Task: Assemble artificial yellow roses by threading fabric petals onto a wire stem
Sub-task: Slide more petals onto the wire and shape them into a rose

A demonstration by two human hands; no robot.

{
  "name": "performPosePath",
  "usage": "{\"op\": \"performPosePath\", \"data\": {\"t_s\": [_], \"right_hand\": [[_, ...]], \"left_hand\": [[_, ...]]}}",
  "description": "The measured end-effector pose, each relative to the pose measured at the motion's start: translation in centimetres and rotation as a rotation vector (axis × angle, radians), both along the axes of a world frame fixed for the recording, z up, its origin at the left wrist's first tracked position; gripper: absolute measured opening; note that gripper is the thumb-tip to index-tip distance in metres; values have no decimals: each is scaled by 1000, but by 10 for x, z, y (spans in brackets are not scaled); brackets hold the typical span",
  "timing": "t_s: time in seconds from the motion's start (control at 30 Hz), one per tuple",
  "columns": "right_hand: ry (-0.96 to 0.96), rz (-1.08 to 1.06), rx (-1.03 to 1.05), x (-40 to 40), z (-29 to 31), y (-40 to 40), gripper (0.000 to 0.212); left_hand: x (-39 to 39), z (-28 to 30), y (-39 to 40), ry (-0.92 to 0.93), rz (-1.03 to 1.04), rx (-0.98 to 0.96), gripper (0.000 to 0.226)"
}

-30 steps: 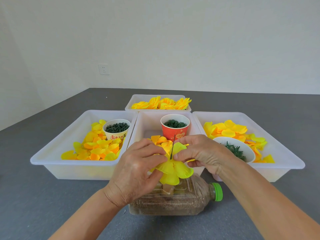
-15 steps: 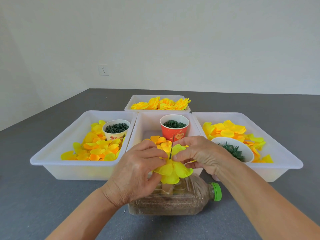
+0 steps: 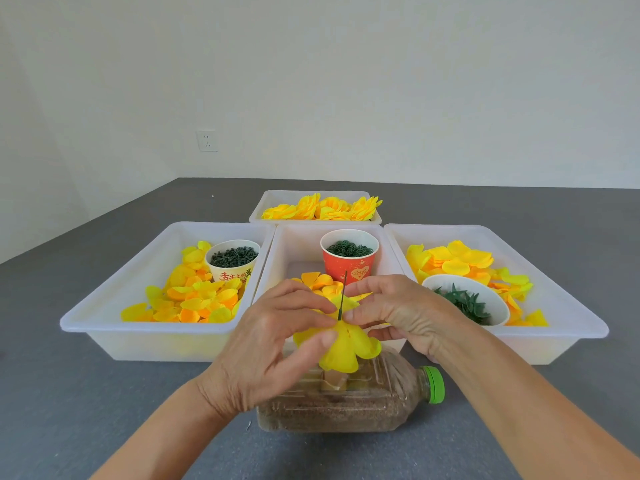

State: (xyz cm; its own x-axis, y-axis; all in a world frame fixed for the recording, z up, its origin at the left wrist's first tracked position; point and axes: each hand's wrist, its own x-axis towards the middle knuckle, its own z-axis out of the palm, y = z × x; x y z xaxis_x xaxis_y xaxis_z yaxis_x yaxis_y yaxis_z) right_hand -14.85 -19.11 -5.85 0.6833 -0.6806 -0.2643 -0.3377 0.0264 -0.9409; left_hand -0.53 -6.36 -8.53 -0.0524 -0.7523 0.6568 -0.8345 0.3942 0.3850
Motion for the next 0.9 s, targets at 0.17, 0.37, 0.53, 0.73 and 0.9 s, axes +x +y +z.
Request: {"op": "performPosePath", "data": {"t_s": [0.17, 0.37, 0.53, 0.73, 0.9], "right_hand": [[-7, -34, -106, 1, 0, 2, 38], [-29, -58, -132, 0, -1, 3, 33], [-33, -61, -140, -2, 0, 5, 28], [-3, -49, -191, -7, 2, 5, 23], [-9, -99, -203, -13, -2, 2, 24]], "left_hand": [[-12, 0, -9, 150, 179, 1, 39], [-24, -1, -17, 346, 366, 90, 24], [-24, 3, -16, 352, 378, 124, 14], [-20, 4, -9, 355, 412, 59, 20], [-12, 1, 8, 589, 546, 68, 13]]}}
